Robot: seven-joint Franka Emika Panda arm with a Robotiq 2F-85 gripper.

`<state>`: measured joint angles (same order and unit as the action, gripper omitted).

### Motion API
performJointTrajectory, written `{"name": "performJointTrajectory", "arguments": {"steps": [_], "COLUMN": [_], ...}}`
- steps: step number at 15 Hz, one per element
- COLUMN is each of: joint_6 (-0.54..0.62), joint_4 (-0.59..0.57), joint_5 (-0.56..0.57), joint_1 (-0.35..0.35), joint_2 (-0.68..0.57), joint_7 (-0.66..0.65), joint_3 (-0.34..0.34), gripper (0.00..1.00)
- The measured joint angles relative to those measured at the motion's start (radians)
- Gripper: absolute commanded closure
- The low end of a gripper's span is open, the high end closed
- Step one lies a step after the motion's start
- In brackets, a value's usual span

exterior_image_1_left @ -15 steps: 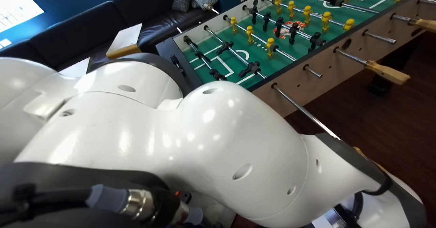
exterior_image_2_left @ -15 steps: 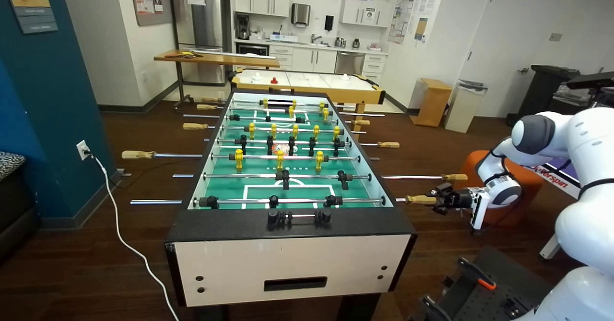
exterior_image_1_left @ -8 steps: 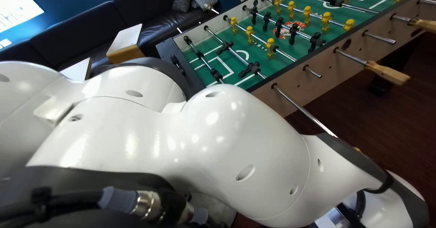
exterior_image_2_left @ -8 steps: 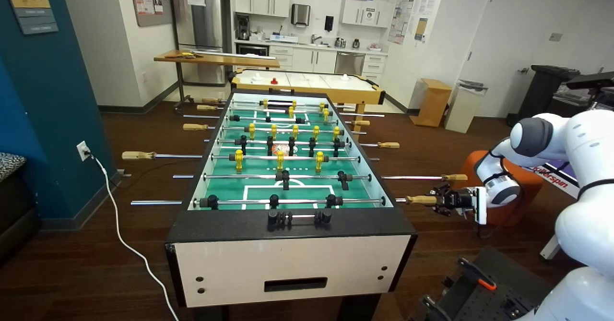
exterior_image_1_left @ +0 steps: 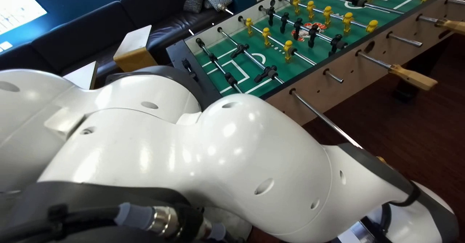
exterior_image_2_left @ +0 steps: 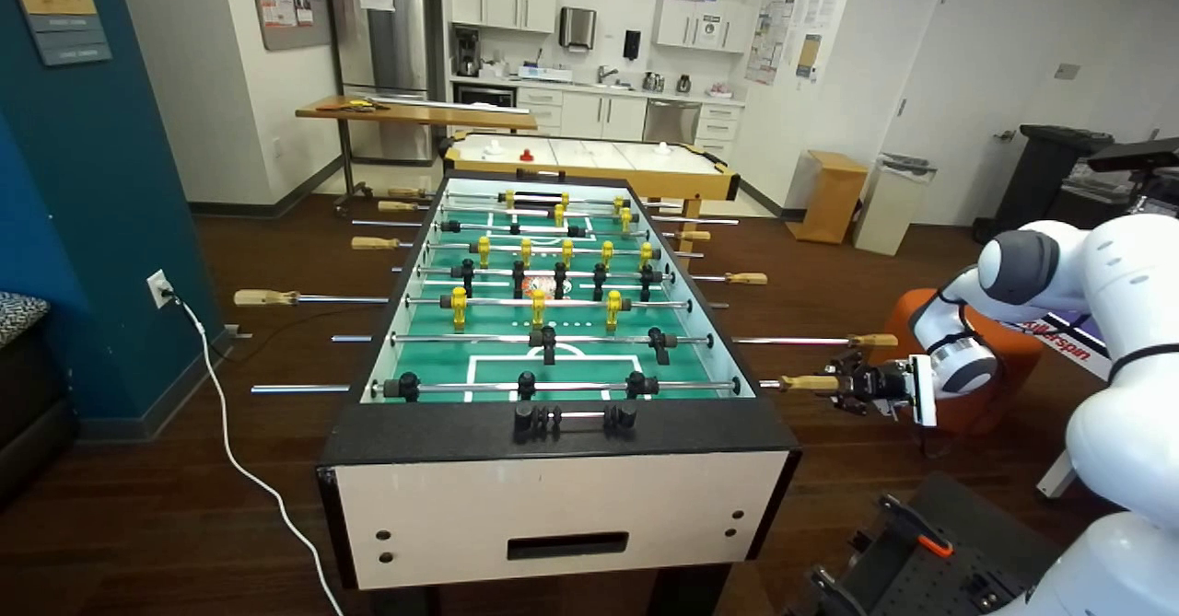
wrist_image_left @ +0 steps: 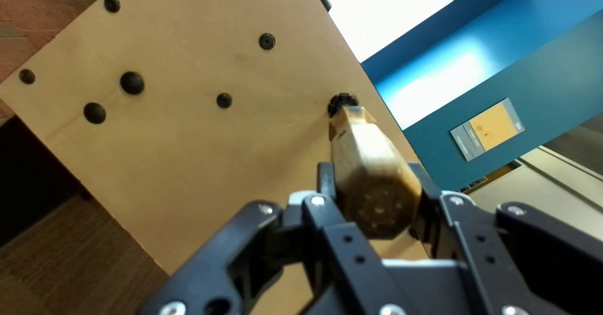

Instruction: Twist the first handle to the right

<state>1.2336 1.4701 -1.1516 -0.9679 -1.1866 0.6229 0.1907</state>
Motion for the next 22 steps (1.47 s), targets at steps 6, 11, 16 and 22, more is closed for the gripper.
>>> {"name": "performJointTrajectory", "arguments": {"steps": [6,11,16,22], "joint_6": [-0.008,-0.011,-0.015,-0.016], "joint_4": [-0.002,-0.002,-0.002,-0.003], "joint_5": [-0.007,-0.007,-0.01,-0.014], "joint_1": [-0.002,-0.002,-0.002,-0.002], "joint_2": [-0.007,-0.009,-0.012,-0.015], "joint_7": [-0.225,-0.442,-0.618,-0.638], "joint_3": [-0.001,0.0,0.0,0.002], "gripper": [0.85,0.85,0.6,0.85]}}
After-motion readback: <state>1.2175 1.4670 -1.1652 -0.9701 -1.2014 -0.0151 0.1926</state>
